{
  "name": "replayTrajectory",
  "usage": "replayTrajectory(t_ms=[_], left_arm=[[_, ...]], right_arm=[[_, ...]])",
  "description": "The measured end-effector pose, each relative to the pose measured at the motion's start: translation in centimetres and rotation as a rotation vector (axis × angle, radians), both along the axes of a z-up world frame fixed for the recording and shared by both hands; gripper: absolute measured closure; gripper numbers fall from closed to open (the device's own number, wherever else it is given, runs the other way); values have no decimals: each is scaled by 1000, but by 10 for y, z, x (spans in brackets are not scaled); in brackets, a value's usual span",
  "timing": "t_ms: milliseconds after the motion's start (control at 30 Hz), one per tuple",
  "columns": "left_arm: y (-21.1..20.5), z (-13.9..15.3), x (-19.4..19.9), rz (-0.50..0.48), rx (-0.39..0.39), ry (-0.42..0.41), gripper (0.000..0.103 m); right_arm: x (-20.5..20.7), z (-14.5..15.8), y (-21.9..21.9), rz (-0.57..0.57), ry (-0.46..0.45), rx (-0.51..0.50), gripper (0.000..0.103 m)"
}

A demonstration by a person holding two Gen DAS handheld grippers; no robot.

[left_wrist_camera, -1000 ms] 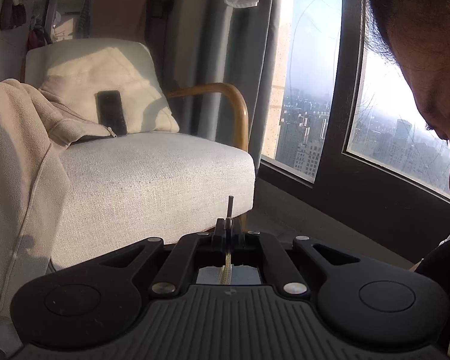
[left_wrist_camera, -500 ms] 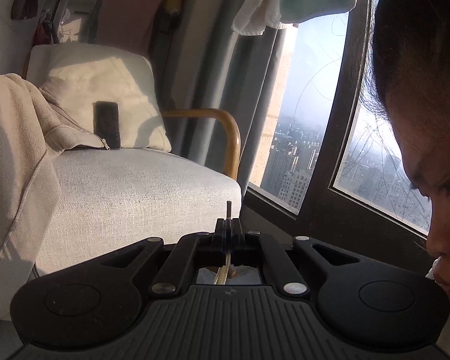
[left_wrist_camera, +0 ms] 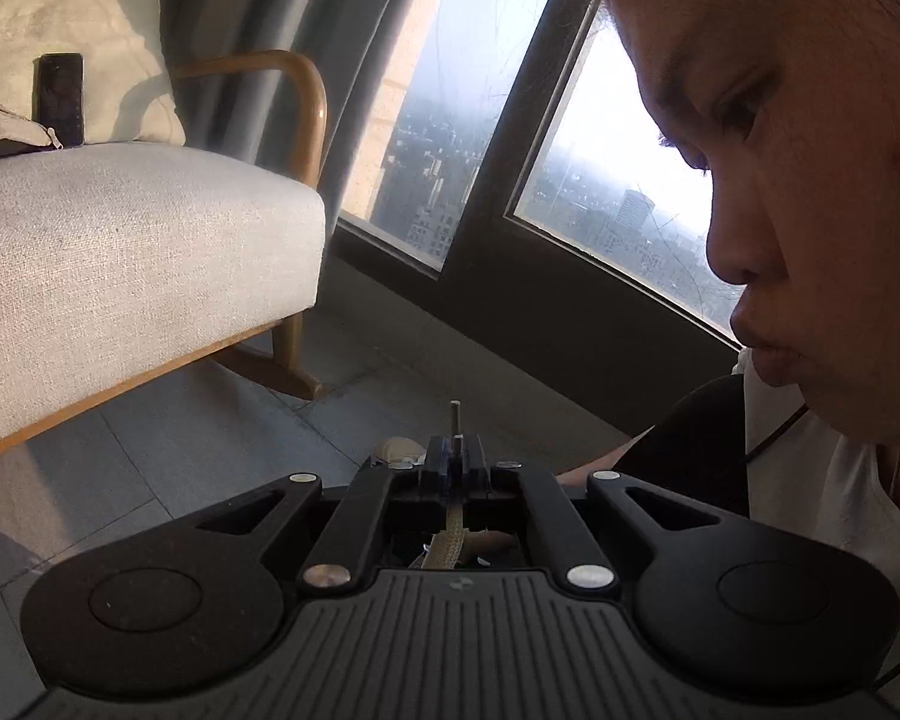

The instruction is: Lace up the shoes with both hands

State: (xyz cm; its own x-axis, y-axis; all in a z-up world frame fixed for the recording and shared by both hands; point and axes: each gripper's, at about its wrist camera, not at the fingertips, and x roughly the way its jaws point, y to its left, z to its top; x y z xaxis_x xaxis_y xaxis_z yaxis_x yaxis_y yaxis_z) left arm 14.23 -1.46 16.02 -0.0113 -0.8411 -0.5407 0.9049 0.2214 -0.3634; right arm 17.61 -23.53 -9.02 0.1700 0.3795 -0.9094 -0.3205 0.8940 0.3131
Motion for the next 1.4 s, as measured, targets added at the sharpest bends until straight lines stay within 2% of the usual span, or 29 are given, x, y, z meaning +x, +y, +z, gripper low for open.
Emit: replayTrajectory(t_ms=[167,300,367,400,433,533,667,700,733,767,833,1000,1200,1400], left_arm=[[-16,-49,-1,-119,129,88,101],[-22,-84,-4,-159,171,92,99],[-22,-100,-3,-143,202,67,85],[-22,-107,-2,-122,221,45,69],[-21,-113,-1,-98,232,25,59],[-14,-132,8,9,254,-34,57],[-11,-160,26,141,379,-133,57],[-10,-171,31,165,418,-145,59],[-7,-180,36,191,438,-144,65],[-5,-188,45,212,443,-117,75],[-5,-205,55,236,453,-73,86],[0,-240,64,194,502,-1,86],[4,-250,79,237,429,142,86],[-15,-260,78,158,442,146,86]], right_arm=[[10,9,-5,23,-67,-52,80],[11,11,3,95,-102,-49,80],[8,11,9,153,-123,-47,80],[6,11,12,190,-136,-45,80],[5,11,16,224,-147,-46,80],[4,11,23,294,-164,-53,80],[1,8,31,394,-200,-80,80],[-1,8,32,417,-219,-90,80],[-2,8,33,438,-237,-103,80],[-2,8,34,452,-243,-110,80],[-1,6,33,469,-234,-105,80],[2,2,31,478,-240,-69,80],[6,-2,30,481,-232,-26,80],[8,-7,30,514,-224,-9,85]])
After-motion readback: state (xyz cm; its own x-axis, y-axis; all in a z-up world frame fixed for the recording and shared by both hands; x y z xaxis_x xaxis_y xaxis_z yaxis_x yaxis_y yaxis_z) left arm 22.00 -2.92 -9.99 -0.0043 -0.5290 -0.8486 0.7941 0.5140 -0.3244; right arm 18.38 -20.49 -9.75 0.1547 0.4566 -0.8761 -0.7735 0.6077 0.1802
